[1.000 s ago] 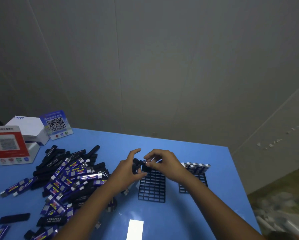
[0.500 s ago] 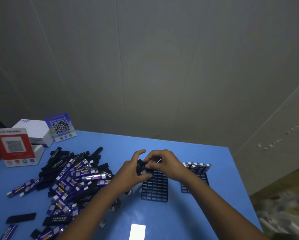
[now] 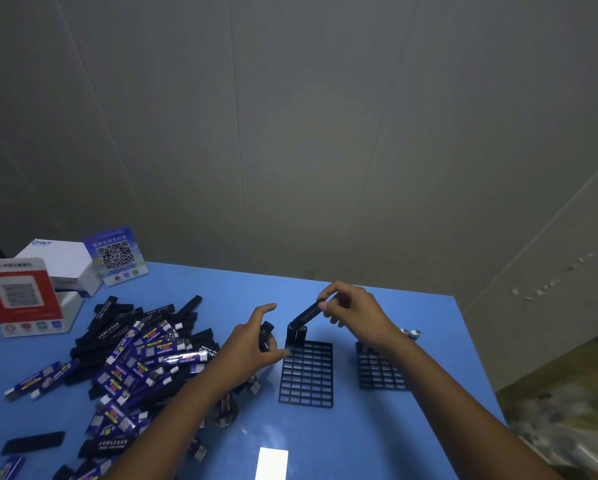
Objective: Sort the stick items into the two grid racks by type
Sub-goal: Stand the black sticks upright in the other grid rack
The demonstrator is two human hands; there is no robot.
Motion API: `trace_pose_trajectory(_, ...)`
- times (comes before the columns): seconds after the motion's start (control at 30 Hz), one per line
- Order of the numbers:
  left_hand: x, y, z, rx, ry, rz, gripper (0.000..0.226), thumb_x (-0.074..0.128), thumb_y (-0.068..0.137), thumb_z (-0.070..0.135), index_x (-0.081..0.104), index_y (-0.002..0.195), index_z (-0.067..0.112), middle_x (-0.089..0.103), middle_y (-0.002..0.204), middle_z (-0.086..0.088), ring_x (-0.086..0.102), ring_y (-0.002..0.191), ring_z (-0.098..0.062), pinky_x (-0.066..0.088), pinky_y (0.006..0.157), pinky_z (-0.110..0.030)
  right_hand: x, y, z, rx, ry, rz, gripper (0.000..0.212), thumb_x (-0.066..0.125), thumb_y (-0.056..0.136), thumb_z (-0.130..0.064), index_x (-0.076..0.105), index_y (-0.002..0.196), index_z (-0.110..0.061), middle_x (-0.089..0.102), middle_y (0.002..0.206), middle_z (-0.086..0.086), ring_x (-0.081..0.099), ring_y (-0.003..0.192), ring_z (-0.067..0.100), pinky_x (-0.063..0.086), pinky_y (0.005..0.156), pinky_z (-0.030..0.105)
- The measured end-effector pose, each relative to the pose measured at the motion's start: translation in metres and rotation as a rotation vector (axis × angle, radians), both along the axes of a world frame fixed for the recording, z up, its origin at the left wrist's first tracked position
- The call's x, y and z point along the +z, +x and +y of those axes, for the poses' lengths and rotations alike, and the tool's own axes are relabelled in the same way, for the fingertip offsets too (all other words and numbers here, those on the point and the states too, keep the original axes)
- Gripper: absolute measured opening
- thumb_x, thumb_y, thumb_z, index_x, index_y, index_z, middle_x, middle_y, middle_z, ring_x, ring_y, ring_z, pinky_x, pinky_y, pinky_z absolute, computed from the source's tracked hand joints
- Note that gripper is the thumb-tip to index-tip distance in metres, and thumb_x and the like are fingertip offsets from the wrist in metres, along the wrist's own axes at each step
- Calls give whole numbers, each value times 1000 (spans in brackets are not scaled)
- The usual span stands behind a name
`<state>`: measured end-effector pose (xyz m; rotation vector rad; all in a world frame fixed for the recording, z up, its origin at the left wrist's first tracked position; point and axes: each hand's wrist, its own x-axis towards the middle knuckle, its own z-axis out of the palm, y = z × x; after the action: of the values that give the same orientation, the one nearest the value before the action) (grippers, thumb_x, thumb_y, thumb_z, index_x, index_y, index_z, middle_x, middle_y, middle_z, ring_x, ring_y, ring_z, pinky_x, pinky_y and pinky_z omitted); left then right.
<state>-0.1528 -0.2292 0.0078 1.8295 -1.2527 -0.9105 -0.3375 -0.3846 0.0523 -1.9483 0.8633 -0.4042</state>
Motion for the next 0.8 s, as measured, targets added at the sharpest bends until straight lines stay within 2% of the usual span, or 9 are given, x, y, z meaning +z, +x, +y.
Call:
trace_pose_trajectory(0.2,-4,3,-4,-6,10,-17,84,79,81,23,27,148,29,68,77,2,64,69,-8,51,74,-15,-13,-7,-6,-80,5,71,3,67,94,-18,67,93,-21,72,78,9,65,67,12,55,67,28)
trace_pose_trajectory(0.37,-5,3,-7,-5,8,-1,84,78,82,22,27,148,29,67,79,1,64,69,-7,51,75,-15,-23,-5,-9,-102,-60,134,8,74,89,-22,66,87,-23,68,74,9,55,60,7,42,53,14)
trace_pose_trajectory(0.5,-7,4,-9,-6,8,0,83,78,82,22,27,147,30,68,79,1,65,70,-8,52,75,-15,-30,-4,-10,-90,-116,182,18,70,89,-10,63,85,-26,61,70,-2,53,62,7,42,58,13)
trace_pose_trajectory(0.57,-8,5,-9,-5,11,1,83,78,82,21,27,148,30,68,79,2,65,71,-8,51,75,-14,-32,-3,-11,-97,-134,197,23,68,89,-6,63,92,-28,61,74,2,57,68,12,43,62,15)
trace_pose_trajectory(0.63,-10,6,-10,-2,14,5,83,78,82,21,27,148,29,68,79,1,65,71,-8,52,75,-14,-35,-2,-13,-111,-139,204,26,68,89,-5,66,104,-27,62,82,5,60,76,14,43,65,10)
trace_pose_trajectory(0.73,-11,6,-10,3,18,10,83,78,82,22,28,148,30,68,80,0,65,72,-10,52,76,-15,-38,1,-14,-134,-159,228,24,69,89,-5,72,105,-22,60,86,-4,57,77,4,40,67,3)
trace_pose_trajectory(0.8,-12,6,-10,4,21,12,83,78,82,21,27,147,30,68,79,1,66,73,-11,52,76,-15,-39,2,-14,-163,-123,220,20,70,88,-4,74,101,-19,63,83,-7,57,75,3,42,66,3)
